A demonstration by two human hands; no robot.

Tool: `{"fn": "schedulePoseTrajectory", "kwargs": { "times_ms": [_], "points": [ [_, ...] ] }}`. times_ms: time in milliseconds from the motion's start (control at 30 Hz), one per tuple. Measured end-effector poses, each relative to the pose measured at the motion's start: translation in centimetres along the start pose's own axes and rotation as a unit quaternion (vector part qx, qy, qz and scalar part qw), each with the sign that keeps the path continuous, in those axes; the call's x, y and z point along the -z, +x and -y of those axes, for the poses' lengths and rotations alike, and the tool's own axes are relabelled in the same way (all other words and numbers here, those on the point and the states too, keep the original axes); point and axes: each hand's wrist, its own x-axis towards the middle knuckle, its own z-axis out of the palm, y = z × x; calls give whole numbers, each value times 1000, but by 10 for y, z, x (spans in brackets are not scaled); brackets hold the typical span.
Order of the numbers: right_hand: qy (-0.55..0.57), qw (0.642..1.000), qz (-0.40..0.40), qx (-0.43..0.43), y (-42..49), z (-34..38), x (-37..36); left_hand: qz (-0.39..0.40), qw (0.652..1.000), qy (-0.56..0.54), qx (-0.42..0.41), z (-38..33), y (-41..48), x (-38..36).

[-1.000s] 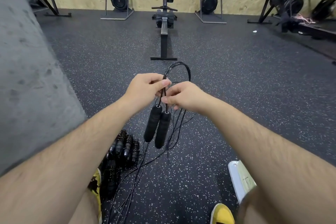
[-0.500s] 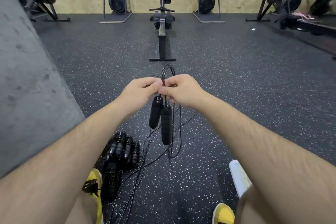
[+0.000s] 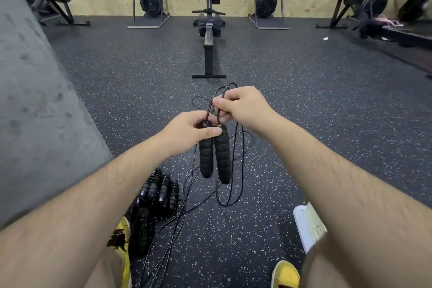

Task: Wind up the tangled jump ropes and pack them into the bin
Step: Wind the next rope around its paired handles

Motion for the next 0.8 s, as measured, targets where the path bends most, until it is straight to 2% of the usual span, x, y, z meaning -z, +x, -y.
{"fn": "schedulePoseTrajectory", "kwargs": {
  "times_ms": [167, 333, 467, 633, 733, 800],
  "points": [
    [23, 999, 10, -24, -1, 1, -2, -43, 999, -23, 23, -2, 3, 1],
    [-81, 995, 24, -50, -1, -10, -8, -26, 990, -123, 57, -11, 1, 3],
    [-40, 998, 19, -36, -3, -11, -12, -2, 983, -170, 74, -19, 0, -3],
    [73, 990, 66, -105, -4, -1, -8, 0, 982, -177, 68, -23, -1, -2],
    [73, 988, 60, -122, -4, -1, -6, -7, 982, -173, 75, -27, -3, -1],
    [56, 993, 31, -100, -4, -1, -8, -3, 983, -167, 82, -27, -4, -1]
  ]
}}
